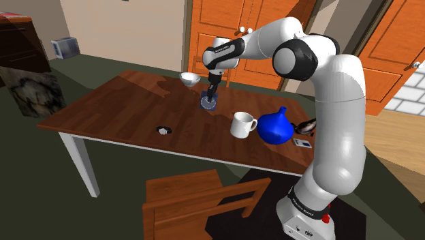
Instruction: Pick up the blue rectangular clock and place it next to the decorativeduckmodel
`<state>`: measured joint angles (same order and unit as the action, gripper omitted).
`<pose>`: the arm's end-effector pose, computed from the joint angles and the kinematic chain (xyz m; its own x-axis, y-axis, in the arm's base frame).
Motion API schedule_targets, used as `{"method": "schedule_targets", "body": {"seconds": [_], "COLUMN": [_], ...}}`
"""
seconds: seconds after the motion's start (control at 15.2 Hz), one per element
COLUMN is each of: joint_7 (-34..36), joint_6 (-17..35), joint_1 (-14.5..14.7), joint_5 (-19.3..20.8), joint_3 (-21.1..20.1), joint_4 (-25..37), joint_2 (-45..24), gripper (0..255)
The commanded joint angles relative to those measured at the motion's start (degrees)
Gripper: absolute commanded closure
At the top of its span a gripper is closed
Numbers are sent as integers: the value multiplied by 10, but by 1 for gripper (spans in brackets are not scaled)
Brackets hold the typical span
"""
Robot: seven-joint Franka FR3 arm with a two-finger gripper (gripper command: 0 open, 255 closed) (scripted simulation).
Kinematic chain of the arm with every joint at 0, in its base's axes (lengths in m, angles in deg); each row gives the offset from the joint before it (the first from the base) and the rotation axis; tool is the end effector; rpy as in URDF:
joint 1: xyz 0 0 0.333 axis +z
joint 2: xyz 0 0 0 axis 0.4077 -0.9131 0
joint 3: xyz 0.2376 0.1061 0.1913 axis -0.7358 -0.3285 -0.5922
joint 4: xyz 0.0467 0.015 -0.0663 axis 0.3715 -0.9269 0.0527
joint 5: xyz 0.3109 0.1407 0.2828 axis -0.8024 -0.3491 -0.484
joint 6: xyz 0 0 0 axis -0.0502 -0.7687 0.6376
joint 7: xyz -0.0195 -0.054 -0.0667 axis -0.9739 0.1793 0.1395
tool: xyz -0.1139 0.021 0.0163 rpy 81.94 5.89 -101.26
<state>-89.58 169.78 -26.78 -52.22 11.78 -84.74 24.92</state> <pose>0.7035 -0.2001 0.3169 0.9079 0.4189 0.0125 0.4189 -0.9080 0.0049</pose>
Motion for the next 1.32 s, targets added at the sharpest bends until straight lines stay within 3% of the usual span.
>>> {"method": "schedule_targets", "body": {"seconds": [0.0, 1.25], "joint_7": [0, 10], "joint_6": [0, -111], "joint_1": [0, 1], "joint_5": [0, 15], "joint_3": [0, 8], "joint_4": [0, 74], "joint_2": [-1, 39], "gripper": [255, 255]}}
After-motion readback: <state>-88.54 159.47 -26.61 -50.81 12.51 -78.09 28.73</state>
